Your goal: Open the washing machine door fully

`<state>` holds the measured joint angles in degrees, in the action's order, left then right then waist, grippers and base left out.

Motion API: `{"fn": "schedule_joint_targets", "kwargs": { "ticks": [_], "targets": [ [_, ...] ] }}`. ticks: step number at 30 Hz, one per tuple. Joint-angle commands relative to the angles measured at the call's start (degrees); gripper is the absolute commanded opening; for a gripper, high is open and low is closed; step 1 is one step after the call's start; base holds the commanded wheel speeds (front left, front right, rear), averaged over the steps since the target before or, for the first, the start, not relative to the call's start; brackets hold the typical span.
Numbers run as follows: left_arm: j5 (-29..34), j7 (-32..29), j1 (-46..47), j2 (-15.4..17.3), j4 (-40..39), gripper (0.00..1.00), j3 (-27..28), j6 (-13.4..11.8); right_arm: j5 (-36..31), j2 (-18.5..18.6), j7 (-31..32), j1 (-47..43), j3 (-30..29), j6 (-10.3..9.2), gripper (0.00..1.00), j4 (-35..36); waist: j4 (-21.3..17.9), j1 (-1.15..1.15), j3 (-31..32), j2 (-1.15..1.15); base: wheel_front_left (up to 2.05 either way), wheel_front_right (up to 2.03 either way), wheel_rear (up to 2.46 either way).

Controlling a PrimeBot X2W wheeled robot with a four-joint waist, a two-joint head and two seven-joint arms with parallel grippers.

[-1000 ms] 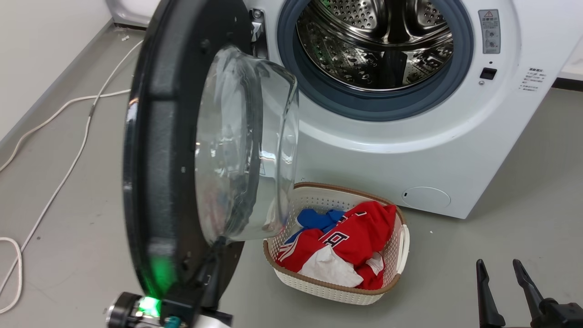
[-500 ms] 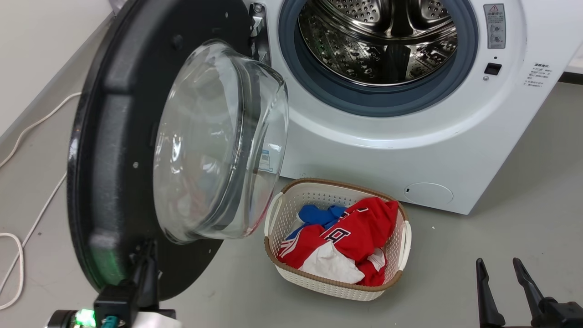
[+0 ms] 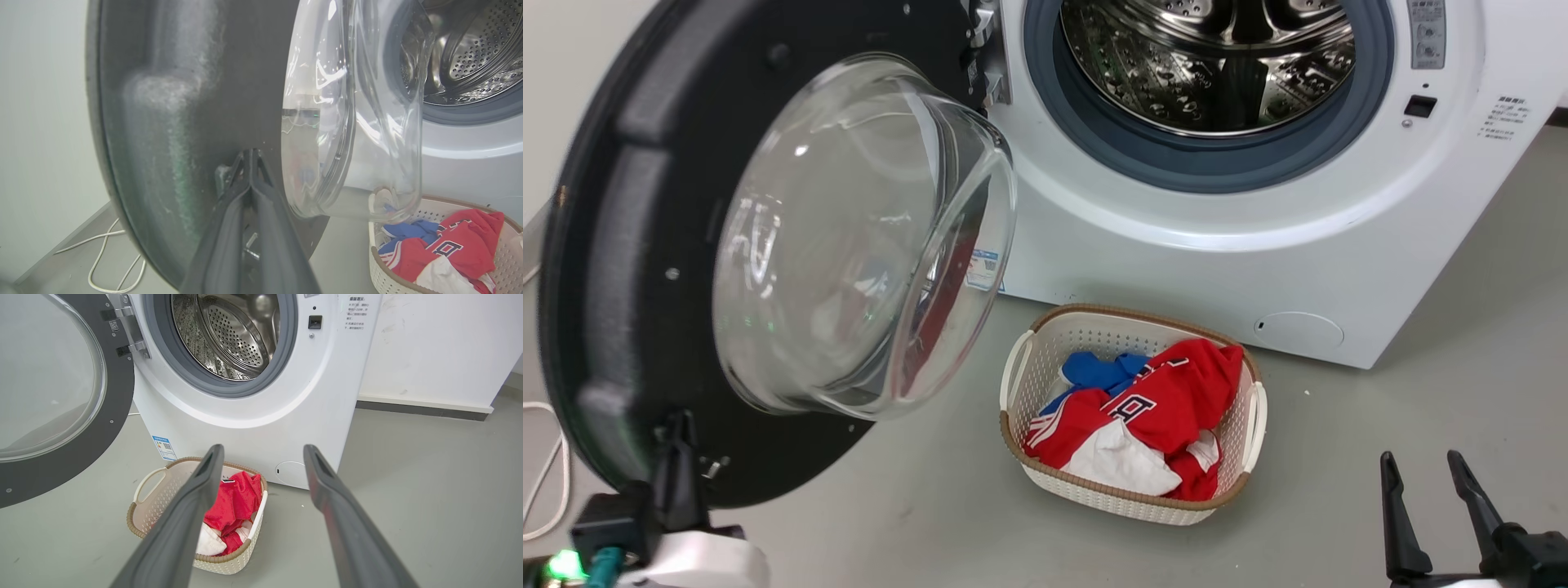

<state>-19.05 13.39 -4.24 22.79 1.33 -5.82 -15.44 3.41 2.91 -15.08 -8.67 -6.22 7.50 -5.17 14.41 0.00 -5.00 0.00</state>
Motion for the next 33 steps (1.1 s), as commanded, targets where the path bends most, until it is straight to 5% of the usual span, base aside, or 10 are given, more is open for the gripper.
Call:
{"fn": "schedule_joint_targets", "kwargs": {
  "ticks": [1, 10, 33],
  "targets": [
    [-0.65, 0.49, 1.41, 0.95, 0.60, 0.00, 1.71, -0.24, -0.60, -0.09, -0.11, 1.08, -0.20, -0.01, 1.00, 0.38, 0.03, 0.00, -0.60, 0.00, 0.00, 0.00, 0.00],
    [-3.65, 1.39, 5.08, 2.69, 5.37, 0.00, 6.38, 1.46, -1.36, -0.09, -0.11, 2.28, -0.52, -0.01, 1.00, 0.80, -0.13, 0.00, -3.23, 0.00, 0.00, 0.00, 0.00],
    [-6.11, 1.81, 20.60, 4.44, 22.85, 0.00, 17.68, 10.38, -4.53, -0.09, -0.10, 6.56, -1.56, -0.01, 1.00, 2.62, -1.53, 0.00, -11.56, 0.00, 0.00, 0.00, 0.00]
  ]
}}
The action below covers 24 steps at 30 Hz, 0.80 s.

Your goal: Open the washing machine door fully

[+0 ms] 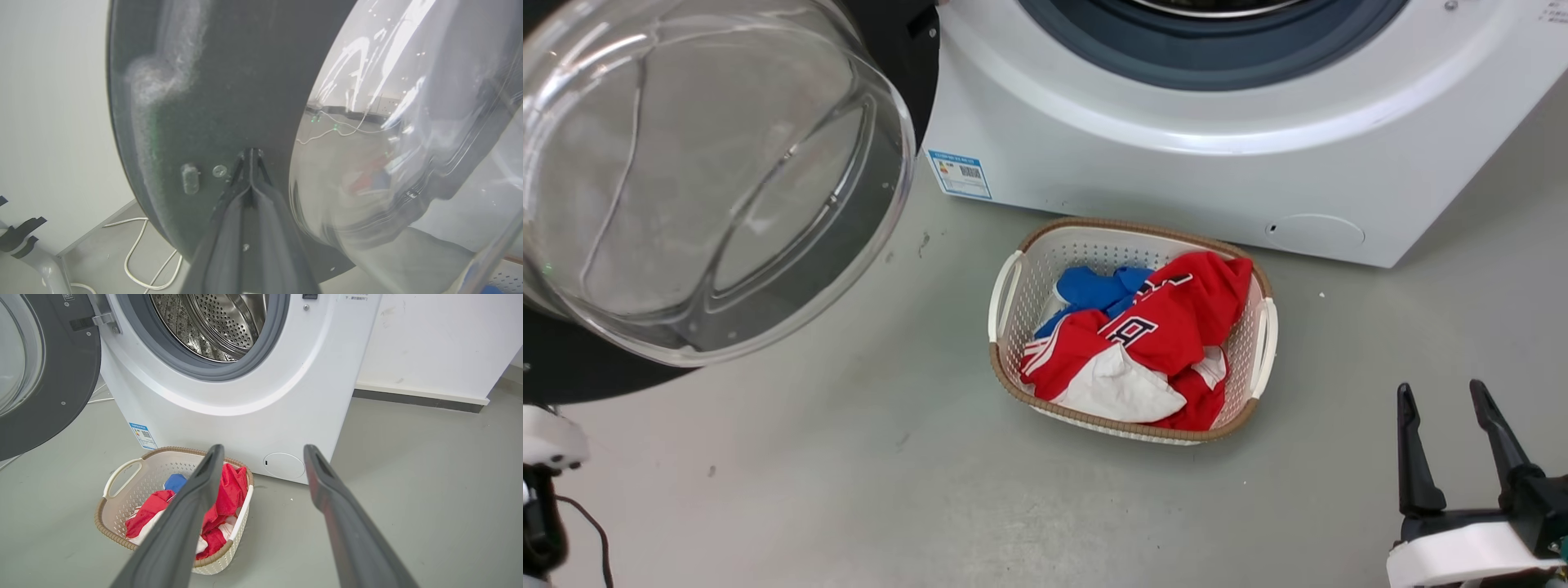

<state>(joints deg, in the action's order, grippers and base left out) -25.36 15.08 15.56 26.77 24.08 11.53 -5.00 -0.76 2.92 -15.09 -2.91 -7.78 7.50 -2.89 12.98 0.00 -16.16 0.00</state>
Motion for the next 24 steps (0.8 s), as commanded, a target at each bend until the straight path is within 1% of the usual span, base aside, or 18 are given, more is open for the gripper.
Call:
{"fn": "schedule_joint_targets", "kwargs": {
  "ticks": [1, 4, 8, 15, 19, 24],
  "targets": [
    [0.20, 0.11, 1.57, 0.54, 1.17, 0.00, 0.85, 0.28, -0.41, -0.10, -0.09, 0.87, -0.08, -0.01, 1.00, 0.39, -0.17, 0.00, -0.69, 0.00, 0.00, 0.00, 0.00],
    [0.38, 0.11, 3.46, 1.25, 4.38, 0.00, 2.82, 1.11, -0.76, -0.10, -0.10, 1.35, 0.07, -0.01, 1.00, 0.62, -0.58, 0.00, -1.56, 0.00, 0.00, 0.00, 0.00],
    [1.19, 0.11, 6.03, 1.45, 7.69, 0.00, 5.04, 2.96, -1.20, -0.10, -0.10, 1.94, -0.25, -0.01, 1.00, 0.91, -0.85, 0.00, -2.50, 0.00, 0.00, 0.00, 0.00],
    [3.98, 0.11, 8.64, 0.45, 11.85, 0.00, 8.18, 5.81, -1.21, -0.10, -0.10, 2.41, -0.33, -0.01, 1.00, 0.63, -1.17, 0.00, -2.63, 0.00, 0.00, 0.00, 0.00],
    [5.95, 0.12, 7.81, -0.32, 12.67, 0.00, 10.19, 7.29, -0.63, -0.10, -0.09, 1.93, 0.02, -0.01, 1.00, 0.36, -1.55, 0.00, -1.24, 0.00, 0.00, 0.00, 0.00],
    [8.54, 0.12, 5.07, -2.16, 10.50, 0.00, 12.64, 9.04, 0.24, -0.10, -0.09, 0.72, 0.20, -0.01, 1.00, -0.03, -1.93, 0.00, 1.66, 0.00, 0.00, 0.00, 0.00]
  ]
}}
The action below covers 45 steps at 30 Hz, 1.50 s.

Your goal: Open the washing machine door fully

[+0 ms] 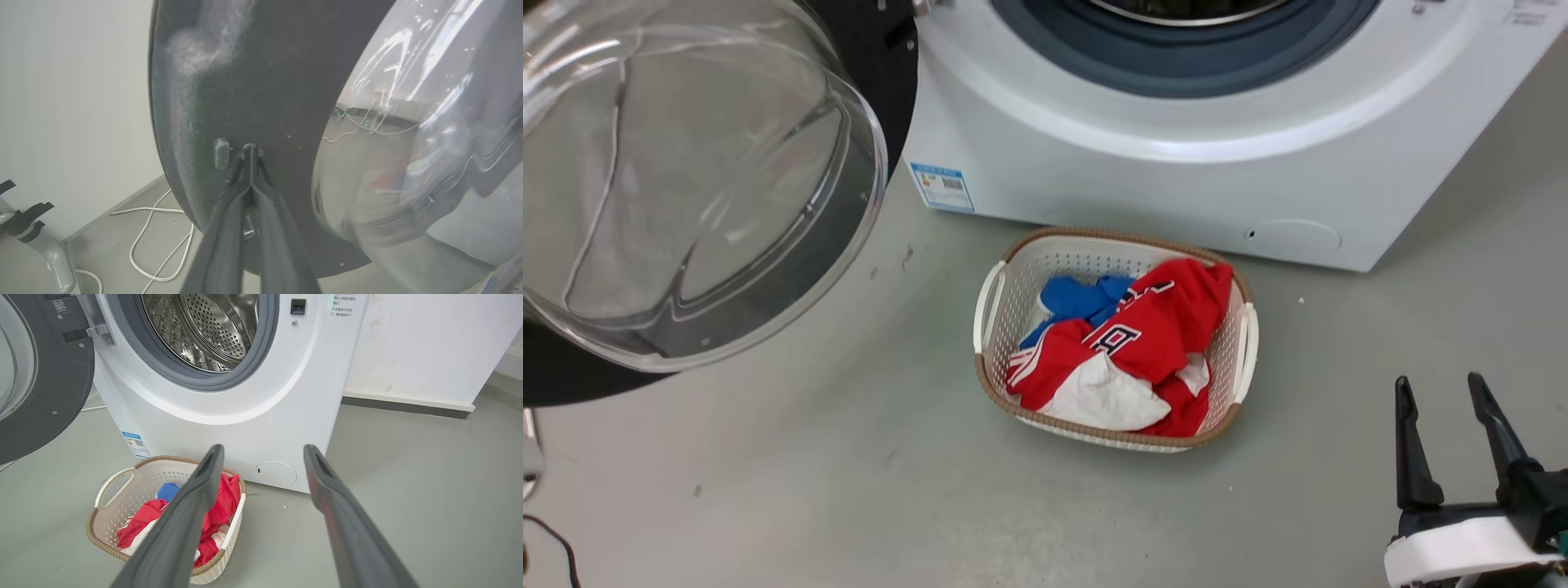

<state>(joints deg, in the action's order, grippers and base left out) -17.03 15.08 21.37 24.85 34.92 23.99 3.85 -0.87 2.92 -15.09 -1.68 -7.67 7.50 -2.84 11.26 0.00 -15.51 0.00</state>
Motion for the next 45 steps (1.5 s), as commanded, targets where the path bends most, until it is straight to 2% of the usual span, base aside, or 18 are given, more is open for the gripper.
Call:
{"fn": "schedule_joint_targets", "kwargs": {
  "ticks": [1, 10, 11, 12, 20, 28, 45],
  "targets": [
    [0.81, 0.12, -1.48, -0.56, -1.14, 0.00, 0.78, 0.47, 0.56, -0.10, -0.09, -0.75, 0.20, -0.01, 1.00, -0.19, -0.29, 0.00, 1.69, 0.00, 0.00, 0.00, 0.00],
    [6.51, 0.12, -7.60, -4.85, -10.86, 0.00, 1.70, 2.09, 2.13, -0.10, -0.09, -3.09, 0.63, -0.01, 1.00, -1.07, -0.36, 0.00, 7.63, 0.00, 0.00, 0.00, 0.00],
    [7.02, 0.12, -8.17, -5.70, -12.04, 0.55, 1.50, 2.06, 2.33, -0.10, -0.10, -3.30, 0.71, -0.01, 1.00, -1.14, -0.38, 0.00, 8.20, 0.00, 0.00, 0.00, 0.00],
    [7.71, 0.12, -8.87, -6.43, -13.38, 1.00, 1.21, 2.04, 2.45, -0.09, -0.10, -3.59, 0.75, -0.01, 1.00, -1.18, -0.43, 0.00, 8.77, 0.00, 0.00, 0.00, 0.00],
    [11.81, 0.13, -13.52, -10.81, -22.72, 1.00, -1.94, 1.92, 3.40, -0.09, -0.09, -5.28, 1.40, -0.01, 1.00, -1.39, -1.41, 0.00, 12.25, 0.00, 0.00, 0.00, 0.00],
    [14.31, 0.13, -17.64, -15.13, -29.73, 1.00, -7.63, 2.07, 3.81, -0.10, -0.09, -6.50, 2.10, -0.01, 1.00, 0.08, -3.32, 0.00, 14.66, 0.00, 0.00, 0.00, 0.00],
    [14.13, 0.13, -20.47, -19.57, -33.66, 1.00, -17.75, 2.76, 3.75, -0.09, -0.09, -6.37, 3.51, -0.01, 1.00, 5.45, -7.29, 0.00, 15.58, 0.00, 0.00, 0.00, 0.00]
  ]
}}
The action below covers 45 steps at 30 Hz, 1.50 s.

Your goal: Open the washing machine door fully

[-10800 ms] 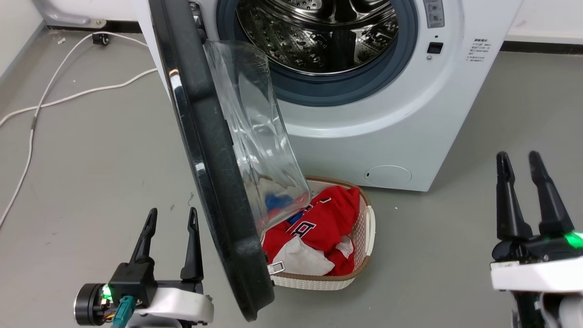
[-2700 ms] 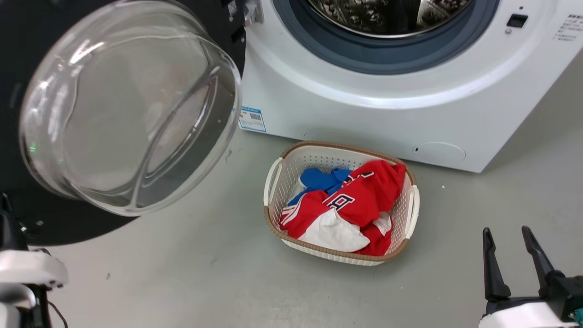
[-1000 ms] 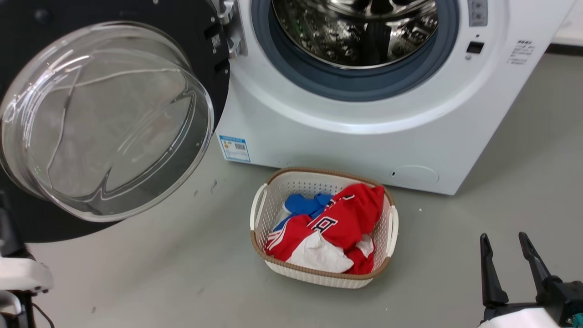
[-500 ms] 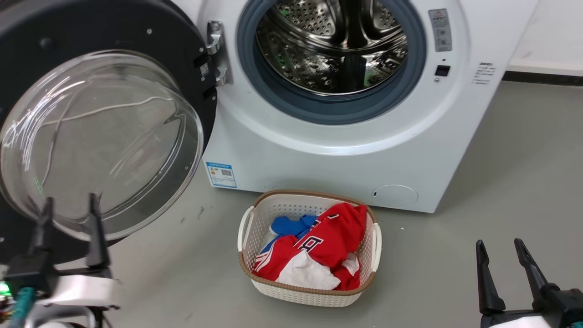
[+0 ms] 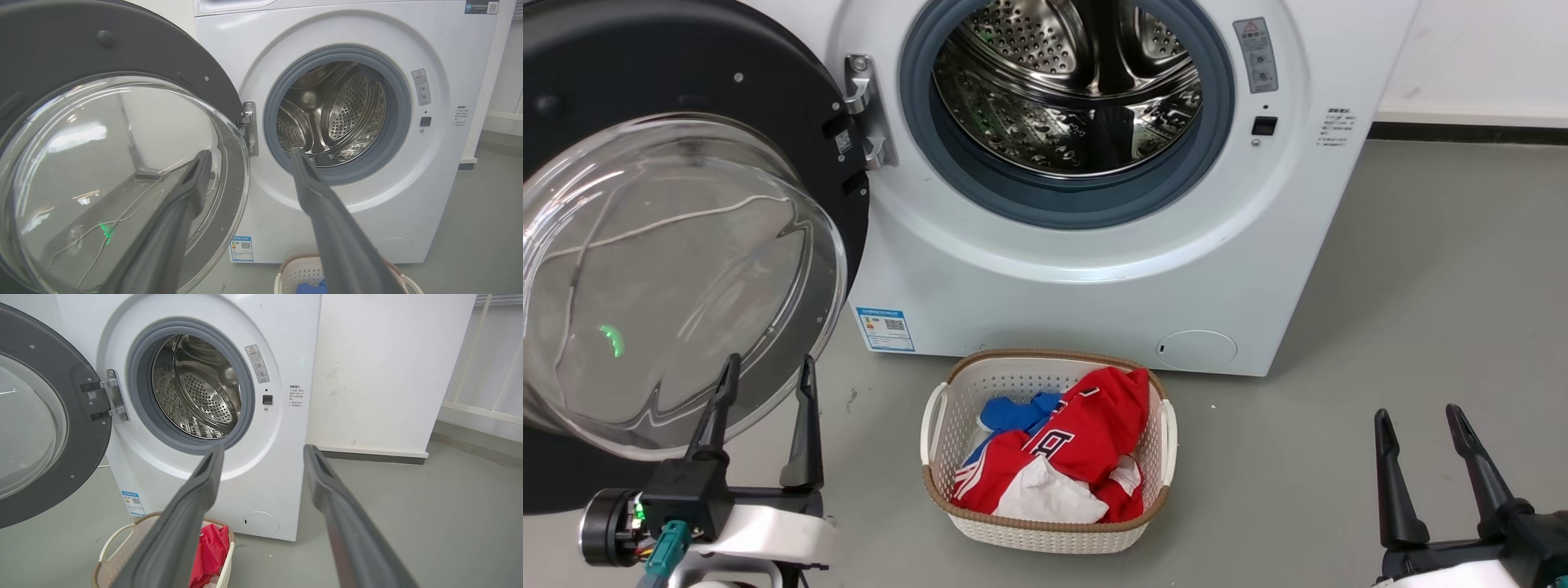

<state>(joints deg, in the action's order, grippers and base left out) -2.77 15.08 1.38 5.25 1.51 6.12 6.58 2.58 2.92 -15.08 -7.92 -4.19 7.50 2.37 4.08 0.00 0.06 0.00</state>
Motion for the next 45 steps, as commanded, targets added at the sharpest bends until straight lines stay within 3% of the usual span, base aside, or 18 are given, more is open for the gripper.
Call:
{"fn": "schedule_joint_targets", "kwargs": {
  "ticks": [1, 10, 19, 38, 39, 45],
  "targets": [
    [-0.32, 0.13, -0.67, -0.13, -0.31, 1.00, -0.22, 0.04, 0.37, -0.10, -0.10, -0.26, 0.16, -0.01, 1.00, 0.47, -0.33, 0.00, 0.02, 0.00, 0.00, 0.00, 0.00],
    [-1.02, 0.13, -2.67, -1.53, -0.10, 1.00, -3.45, -0.69, 0.97, -0.10, -0.11, -1.58, 0.67, -0.01, 1.00, 1.54, -1.92, 0.00, 0.07, 0.00, 0.00, 0.00, 0.00],
    [-0.80, 0.13, -4.35, -2.11, 0.26, 1.00, -5.89, -3.17, 1.73, -0.10, -0.11, -2.86, 1.05, -0.01, 1.00, 0.92, -2.54, 0.00, 0.07, 0.00, 0.00, 0.00, 0.00],
    [-0.79, 0.13, -5.01, -2.30, 3.69, 1.00, -5.41, -3.46, 2.17, -0.10, -0.10, -3.19, 1.19, -0.01, 1.00, -0.06, -2.75, 0.00, 0.19, 0.00, 0.00, 0.00, 0.00],
    [-1.04, -0.05, -4.69, -2.29, 4.20, 0.00, -5.48, -3.26, 2.11, -0.01, 0.02, -3.04, 1.28, 0.00, 0.00, -0.63, -2.76, 0.00, 0.20, 0.00, 0.00, 0.00, 0.00],
    [-4.46, -1.46, -4.60, -2.41, 6.83, 0.00, -4.94, -3.10, 5.80, 0.14, 0.76, -2.84, 1.58, 0.00, 0.00, -2.62, -2.79, 0.00, 0.20, 0.00, 0.00, 0.00, 0.00]
  ]
}}
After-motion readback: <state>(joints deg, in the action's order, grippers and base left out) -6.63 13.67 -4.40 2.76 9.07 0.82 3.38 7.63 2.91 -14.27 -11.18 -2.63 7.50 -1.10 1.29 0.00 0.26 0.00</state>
